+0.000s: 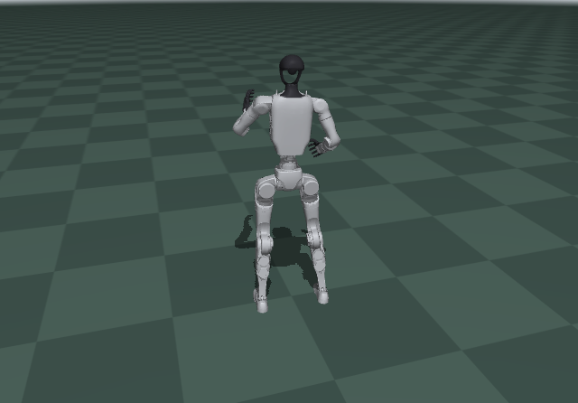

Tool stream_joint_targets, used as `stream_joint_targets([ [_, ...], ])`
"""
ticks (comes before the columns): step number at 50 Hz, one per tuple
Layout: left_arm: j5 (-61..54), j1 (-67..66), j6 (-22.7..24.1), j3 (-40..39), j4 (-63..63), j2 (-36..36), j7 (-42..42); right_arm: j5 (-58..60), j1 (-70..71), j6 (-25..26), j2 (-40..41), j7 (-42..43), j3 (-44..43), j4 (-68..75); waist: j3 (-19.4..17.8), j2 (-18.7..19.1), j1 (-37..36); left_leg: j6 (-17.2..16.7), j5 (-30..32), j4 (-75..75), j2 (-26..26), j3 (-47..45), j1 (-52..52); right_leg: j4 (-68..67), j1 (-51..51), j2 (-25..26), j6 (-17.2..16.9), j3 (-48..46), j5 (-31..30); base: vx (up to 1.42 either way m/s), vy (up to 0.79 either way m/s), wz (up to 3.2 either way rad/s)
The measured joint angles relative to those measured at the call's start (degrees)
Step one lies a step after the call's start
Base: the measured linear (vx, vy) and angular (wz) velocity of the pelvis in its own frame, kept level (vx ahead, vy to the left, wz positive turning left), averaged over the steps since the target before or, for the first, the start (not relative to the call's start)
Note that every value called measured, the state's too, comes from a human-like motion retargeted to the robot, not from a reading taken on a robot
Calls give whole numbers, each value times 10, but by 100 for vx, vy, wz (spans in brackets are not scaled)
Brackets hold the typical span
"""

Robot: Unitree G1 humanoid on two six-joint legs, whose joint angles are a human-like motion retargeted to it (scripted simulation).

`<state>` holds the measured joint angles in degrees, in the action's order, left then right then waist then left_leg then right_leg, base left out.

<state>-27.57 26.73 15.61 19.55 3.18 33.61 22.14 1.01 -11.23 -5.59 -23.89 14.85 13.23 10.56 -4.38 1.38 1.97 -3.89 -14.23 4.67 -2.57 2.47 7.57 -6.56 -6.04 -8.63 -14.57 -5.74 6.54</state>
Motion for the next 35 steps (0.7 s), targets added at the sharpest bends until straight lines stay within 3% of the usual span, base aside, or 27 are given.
stream_joint_targets([
  [5, -55, 164, 12, -46, 53, 44, -15, -4, 4, 0, -15, -47, 17, 1, 12, 6, 6, 0, 2, 0, 3, 6, -2, 2, -3, -3, -1, -7, 1, 0, 0, 0],
  [10, -135, 339, 5, -18, 187, 91, 12, -10, 20, 6, -33, -63, 39, -3, 23, 15, 20, 0, 5, -1, 4, 8, -5, 4, -2, -5, 0, -11, 1, 0, 0, 0],
  [15, -145, 530, -79, 96, 379, 159, 14, -39, 47, 54, -60, -33, 63, -5, 28, 26, 39, 4, 12, -4, 5, 5, -12, 4, 8, -7, 2, -11, -2, 0, 0, 0],
  [19, -176, 695, -103, 216, 566, 176, -45, -52, 69, 54, -78, -45, 85, 4, 31, 33, 56, 0, 14, -4, 4, 1, -20, 4, 18, -6, -1, -9, -4, 0, 0, 0],
  [22, -222, 781, -117, 254, 668, 169, -49, -59, 74, 54, -85, -45, 94, 4, 35, 37, 68, -2, 16, -6, 3, -3, -24, 5, 24, -5, -3, -6, -7, 0, 0, 0],
  [27, -249, 863, -132, 290, 745, 157, 26, -75, 76, 56, -88, -21, 92, 4, 35, 40, 81, 0, 19, -6, 3, -12, -29, 4, 34, -4, -4, 2, -11, 0, 0, 0],
  [35, -169, 868, -145, 345, 736, 150, 118, -80, 66, 57, -85, 5, 91, 3, 33, 40, 91, 2, 18, -3, 2, -23, -28, 0, 41, -3, -4, 14, -11, 0, 0, 0],
])
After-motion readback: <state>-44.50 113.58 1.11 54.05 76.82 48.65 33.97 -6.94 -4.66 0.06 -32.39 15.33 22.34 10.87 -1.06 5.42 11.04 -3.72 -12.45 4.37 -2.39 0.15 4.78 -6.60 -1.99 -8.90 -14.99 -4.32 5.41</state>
